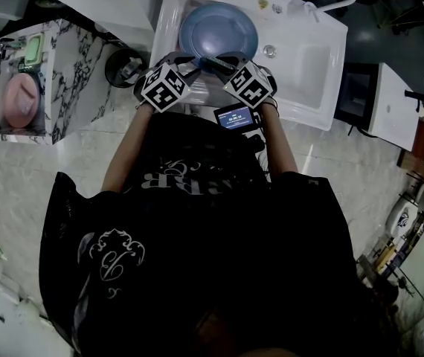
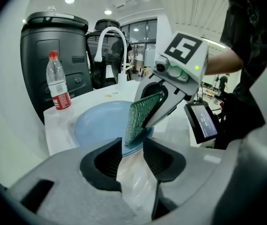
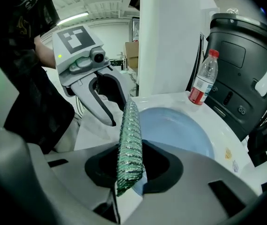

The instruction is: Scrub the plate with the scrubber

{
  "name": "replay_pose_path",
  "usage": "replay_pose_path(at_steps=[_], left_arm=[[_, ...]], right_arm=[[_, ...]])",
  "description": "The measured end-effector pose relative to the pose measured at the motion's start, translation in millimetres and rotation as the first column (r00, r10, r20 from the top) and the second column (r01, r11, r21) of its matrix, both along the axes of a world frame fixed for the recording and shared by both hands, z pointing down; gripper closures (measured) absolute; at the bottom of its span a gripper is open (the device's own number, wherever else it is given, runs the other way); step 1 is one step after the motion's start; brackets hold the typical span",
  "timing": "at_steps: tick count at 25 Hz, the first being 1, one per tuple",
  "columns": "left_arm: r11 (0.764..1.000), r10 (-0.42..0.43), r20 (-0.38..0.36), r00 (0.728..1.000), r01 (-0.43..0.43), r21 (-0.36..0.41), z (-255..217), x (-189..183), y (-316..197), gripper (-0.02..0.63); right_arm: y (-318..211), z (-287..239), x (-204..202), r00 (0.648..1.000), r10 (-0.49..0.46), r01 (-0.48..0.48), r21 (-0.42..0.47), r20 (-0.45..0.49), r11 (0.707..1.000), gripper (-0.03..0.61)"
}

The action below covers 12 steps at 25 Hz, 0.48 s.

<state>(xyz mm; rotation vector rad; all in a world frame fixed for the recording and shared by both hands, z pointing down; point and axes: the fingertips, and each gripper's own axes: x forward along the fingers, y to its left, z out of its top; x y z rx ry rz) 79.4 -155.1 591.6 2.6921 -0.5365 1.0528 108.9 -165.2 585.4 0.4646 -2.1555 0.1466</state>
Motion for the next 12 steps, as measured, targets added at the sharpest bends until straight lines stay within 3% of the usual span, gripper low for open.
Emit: replay_pose_path(at_steps=[4, 8, 12], left_arm=[[0.999, -0.046, -0.022, 0.999, 0.047, 0.022, -12, -9, 2, 0.479], [0.996, -0.081, -0.051, 0.995, 0.083, 0.042, -28, -16, 8, 0.479], [0.990, -0.126, -0.134, 0.983, 0.134, 0.046, -55, -20, 19, 0.479]], right_arm=[[-2, -5, -3, 0.999, 0.028, -0.029, 0.033, 0.024, 0.999, 0.488], [3, -28, -2, 0.984, 0.131, -0.136, 0.037, 0.118, 0.990, 0.489], [18, -51, 4, 0.959, 0.220, -0.237, 0.081, 0.179, 0.968, 0.488]])
